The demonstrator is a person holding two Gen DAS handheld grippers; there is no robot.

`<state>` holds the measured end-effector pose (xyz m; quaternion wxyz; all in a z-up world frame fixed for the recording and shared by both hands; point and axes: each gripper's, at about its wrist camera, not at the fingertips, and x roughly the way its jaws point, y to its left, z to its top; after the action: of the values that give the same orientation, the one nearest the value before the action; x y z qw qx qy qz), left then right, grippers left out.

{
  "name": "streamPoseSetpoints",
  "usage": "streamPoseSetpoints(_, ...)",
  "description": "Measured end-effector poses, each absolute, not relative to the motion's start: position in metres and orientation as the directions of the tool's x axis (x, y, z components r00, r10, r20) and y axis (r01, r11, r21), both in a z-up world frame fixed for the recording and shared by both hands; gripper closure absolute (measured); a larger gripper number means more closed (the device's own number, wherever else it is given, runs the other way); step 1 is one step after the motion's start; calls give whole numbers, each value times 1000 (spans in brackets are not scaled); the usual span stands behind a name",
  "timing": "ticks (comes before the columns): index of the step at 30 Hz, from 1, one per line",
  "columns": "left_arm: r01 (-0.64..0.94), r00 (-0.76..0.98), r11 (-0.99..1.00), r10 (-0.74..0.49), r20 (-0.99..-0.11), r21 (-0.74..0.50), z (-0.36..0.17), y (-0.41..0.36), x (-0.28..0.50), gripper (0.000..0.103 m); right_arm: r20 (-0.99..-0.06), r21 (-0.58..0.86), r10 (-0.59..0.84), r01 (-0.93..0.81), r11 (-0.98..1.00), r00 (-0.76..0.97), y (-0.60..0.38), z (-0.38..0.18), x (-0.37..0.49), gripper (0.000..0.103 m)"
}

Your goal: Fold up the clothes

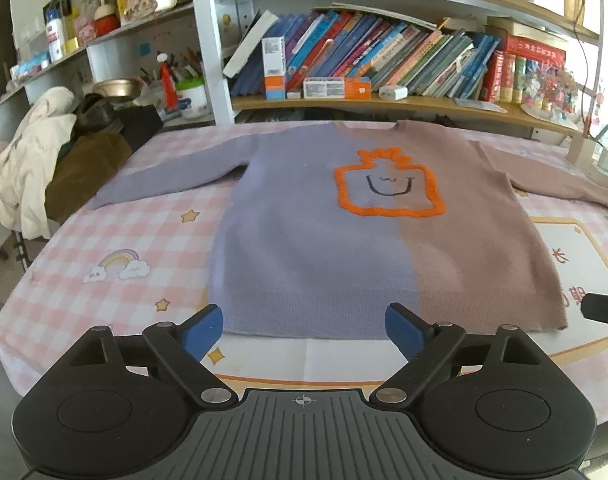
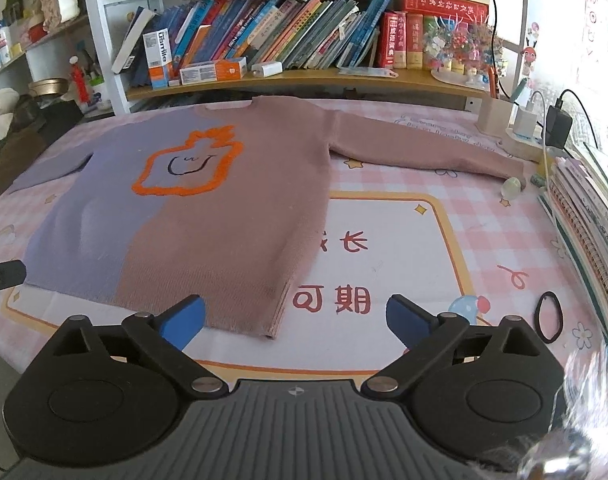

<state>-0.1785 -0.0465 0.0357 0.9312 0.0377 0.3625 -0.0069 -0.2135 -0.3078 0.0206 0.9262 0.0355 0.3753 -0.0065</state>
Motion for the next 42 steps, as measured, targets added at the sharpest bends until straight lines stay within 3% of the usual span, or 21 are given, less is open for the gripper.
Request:
streamPoseSetpoints(19,36,726,999,-29,-687,-4,27,78,-72,12,-697,25,-95,157,987,711,-207,22,-149,2)
streamPoseSetpoints(42,-238,727,970,148,-671,-44,1,232,8,12,-723,-105,-237,236,966,648,-140,19,-124,2)
